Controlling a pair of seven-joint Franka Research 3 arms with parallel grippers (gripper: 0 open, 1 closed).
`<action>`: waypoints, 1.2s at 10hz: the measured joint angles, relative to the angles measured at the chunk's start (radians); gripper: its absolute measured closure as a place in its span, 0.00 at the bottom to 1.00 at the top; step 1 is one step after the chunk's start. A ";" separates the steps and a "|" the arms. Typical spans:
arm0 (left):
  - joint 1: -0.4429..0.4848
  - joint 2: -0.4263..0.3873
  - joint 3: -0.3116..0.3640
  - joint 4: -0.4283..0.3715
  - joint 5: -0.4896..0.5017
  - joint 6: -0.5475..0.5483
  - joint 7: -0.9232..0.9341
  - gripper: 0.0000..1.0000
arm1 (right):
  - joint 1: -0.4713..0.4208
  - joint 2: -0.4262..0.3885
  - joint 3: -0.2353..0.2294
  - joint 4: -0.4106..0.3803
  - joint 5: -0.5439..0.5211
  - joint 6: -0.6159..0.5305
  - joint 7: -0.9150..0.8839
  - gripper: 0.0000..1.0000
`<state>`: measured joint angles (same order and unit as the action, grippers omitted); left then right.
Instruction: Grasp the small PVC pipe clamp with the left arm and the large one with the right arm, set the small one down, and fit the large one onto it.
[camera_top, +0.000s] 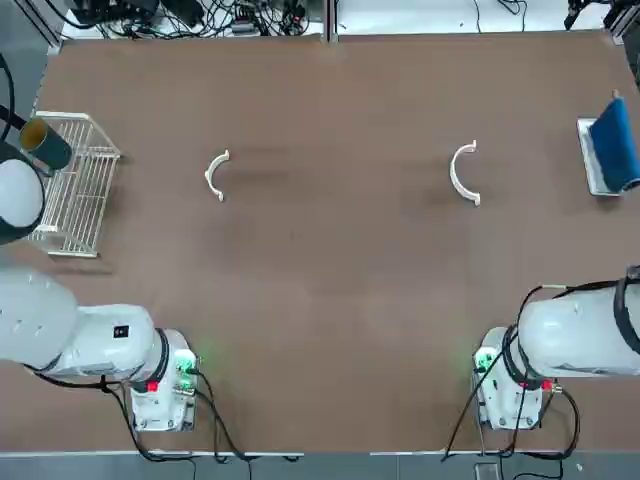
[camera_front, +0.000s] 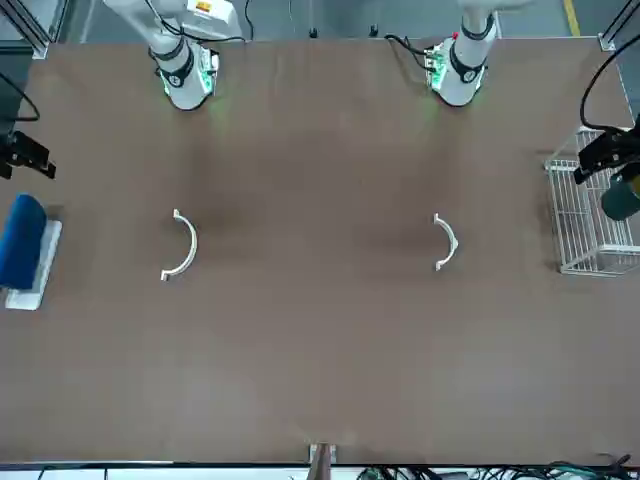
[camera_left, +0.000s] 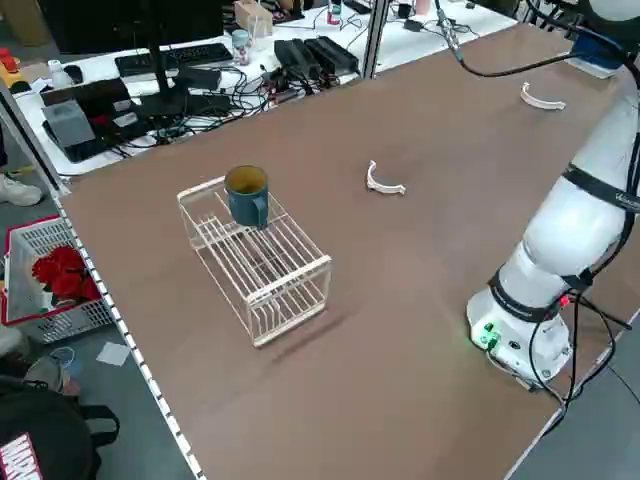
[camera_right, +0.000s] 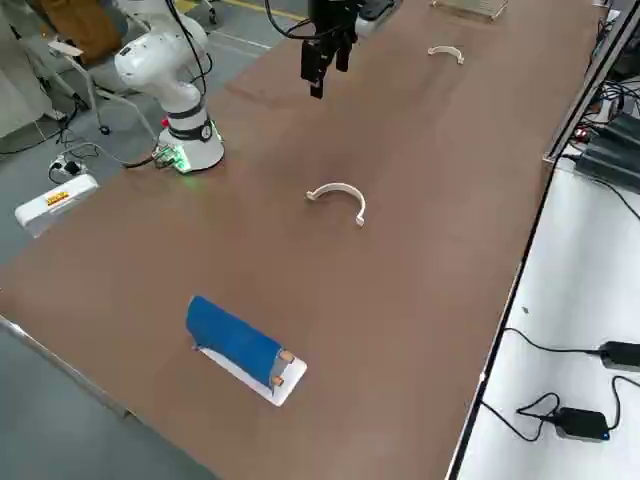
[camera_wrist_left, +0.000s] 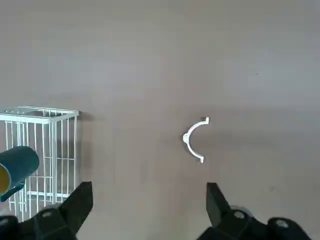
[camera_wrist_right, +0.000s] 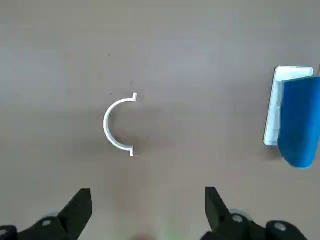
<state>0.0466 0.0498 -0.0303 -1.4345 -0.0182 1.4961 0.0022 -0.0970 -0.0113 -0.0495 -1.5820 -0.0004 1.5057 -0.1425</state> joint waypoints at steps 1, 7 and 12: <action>0.000 0.000 0.000 0.000 -0.001 -0.001 0.002 0.00 | 0.000 0.000 0.000 0.000 0.000 0.000 0.001 0.00; -0.009 0.009 -0.061 -0.082 -0.008 0.016 -0.058 0.03 | 0.023 0.012 0.007 -0.068 0.001 0.064 0.065 0.01; -0.009 -0.009 -0.100 -0.435 -0.004 0.365 -0.111 0.22 | 0.090 0.085 0.070 -0.279 0.003 0.335 0.232 0.03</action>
<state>0.0380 0.0404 -0.1306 -1.8696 -0.0218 1.8608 -0.1084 -0.0073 0.0737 0.0201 -1.8606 0.0030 1.8410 0.0898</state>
